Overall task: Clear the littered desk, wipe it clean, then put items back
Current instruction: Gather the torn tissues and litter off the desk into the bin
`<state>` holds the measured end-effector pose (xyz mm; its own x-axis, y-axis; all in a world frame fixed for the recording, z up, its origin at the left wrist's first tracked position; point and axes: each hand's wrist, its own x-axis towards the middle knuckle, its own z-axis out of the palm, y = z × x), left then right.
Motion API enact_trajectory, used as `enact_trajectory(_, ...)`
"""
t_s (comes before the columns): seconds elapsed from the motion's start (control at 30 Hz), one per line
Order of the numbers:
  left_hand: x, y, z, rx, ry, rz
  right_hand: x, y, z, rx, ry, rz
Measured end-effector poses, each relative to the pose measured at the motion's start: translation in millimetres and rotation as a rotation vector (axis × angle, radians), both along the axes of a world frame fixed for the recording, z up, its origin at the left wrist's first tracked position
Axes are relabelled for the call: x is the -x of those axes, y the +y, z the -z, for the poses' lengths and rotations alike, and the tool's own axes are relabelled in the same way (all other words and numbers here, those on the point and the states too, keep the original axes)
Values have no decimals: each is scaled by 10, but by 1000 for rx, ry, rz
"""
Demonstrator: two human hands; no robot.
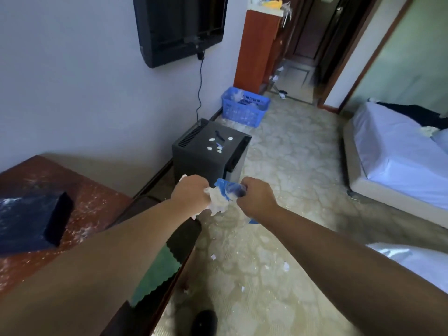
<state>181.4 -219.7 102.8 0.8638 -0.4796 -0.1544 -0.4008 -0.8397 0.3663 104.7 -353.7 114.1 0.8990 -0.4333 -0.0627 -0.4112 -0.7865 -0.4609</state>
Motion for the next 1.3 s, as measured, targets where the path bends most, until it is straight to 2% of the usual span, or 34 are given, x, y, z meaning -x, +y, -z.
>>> enact_trajectory(0.3,-1138,317,380,17,122,-186,-1328,61,326,25,132,-190)
enact_trajectory(0.53,-1428,717,620,109,180,-417,-2042,438,554,52,196,-379)
enact_trajectory(0.73,-1547,858,791,85,166,-602,-2428,648,727,45,197,-564)
enact_trajectory(0.9,-1809,662,840,44,133,-715,-2928,470,900,145,240,-728)
enact_trajectory(1.1,-2152,246,940,47,263,-1024,-3700,213,1133,179,327,-993)
enact_trajectory(1.3,-2389,-122,1150,123,283,-1335,-4125,180,1359,78,338,-1152)
